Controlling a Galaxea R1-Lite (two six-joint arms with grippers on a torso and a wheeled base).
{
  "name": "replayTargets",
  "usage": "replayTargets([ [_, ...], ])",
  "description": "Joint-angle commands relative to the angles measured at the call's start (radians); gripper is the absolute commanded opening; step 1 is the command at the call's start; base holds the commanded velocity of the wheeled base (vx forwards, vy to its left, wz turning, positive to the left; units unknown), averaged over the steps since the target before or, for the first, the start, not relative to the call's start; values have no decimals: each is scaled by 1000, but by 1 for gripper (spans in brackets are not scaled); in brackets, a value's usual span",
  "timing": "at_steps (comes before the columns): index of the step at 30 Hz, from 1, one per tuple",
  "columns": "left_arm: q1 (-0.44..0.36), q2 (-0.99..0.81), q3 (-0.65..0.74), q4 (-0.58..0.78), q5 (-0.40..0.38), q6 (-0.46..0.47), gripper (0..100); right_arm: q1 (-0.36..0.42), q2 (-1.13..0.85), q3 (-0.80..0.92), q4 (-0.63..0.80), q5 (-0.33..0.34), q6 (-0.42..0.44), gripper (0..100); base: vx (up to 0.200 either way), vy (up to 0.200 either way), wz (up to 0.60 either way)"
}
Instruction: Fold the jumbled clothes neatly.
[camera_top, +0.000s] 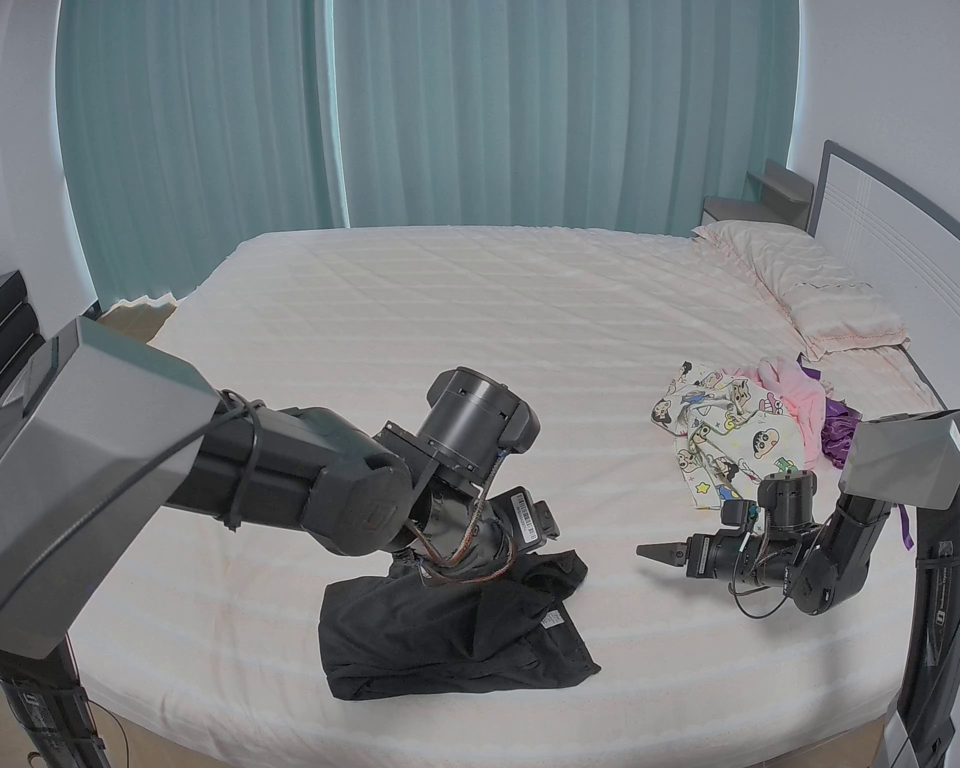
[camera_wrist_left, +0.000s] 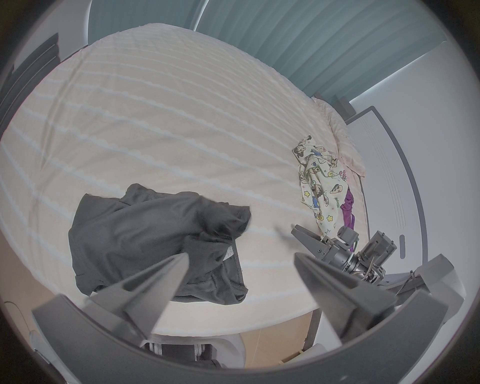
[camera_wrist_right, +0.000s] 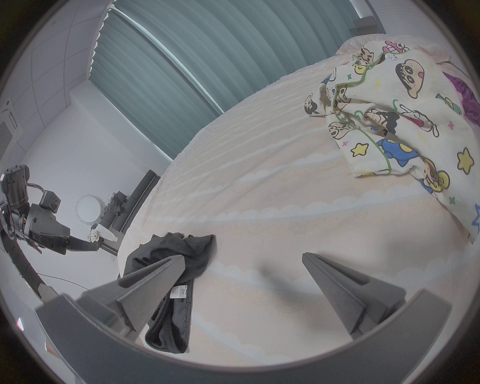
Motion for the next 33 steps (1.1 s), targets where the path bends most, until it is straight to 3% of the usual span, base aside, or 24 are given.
replayTargets([
  [1, -3, 5, 0, 2, 1, -9, 100, 5, 3, 0, 0, 1, 2, 100, 0, 0, 0],
  [5, 8, -9, 35, 5, 6, -85, 100, 10, 0, 5, 0, 4, 3, 100, 0, 0, 0],
  [10, 58, -107, 161, -4, -9, -101, 100, 36, -14, 6, -2, 2, 15, 100, 0, 0, 0],
  [11, 89, -178, 258, -19, -39, -105, 100, 64, -28, 22, -10, -1, 17, 100, 0, 0, 0],
  [14, 143, -247, 376, -71, -88, -148, 100, 100, -33, 40, -39, -16, 43, 100, 0, 0, 0],
  [18, 241, -311, 598, -246, -203, -199, 100, 179, -23, 46, -122, -138, 150, 100, -100, 0, 0],
  [25, 312, -303, 712, -369, -244, -225, 100, 195, -23, 68, -129, -154, 160, 100, 0, 0, 0],
  [31, 324, -286, 724, -380, -267, -266, 100, 195, -31, 74, -131, -156, 160, 100, 0, 0, 0],
  [32, 367, -290, 746, -398, -335, -268, 100, 197, -34, 84, -132, -156, 157, 100, 0, 0, 0],
  [33, 367, -290, 746, -398, -335, -268, 100, 197, -34, 84, -132, -156, 157, 100, 0, 200, 0],
])
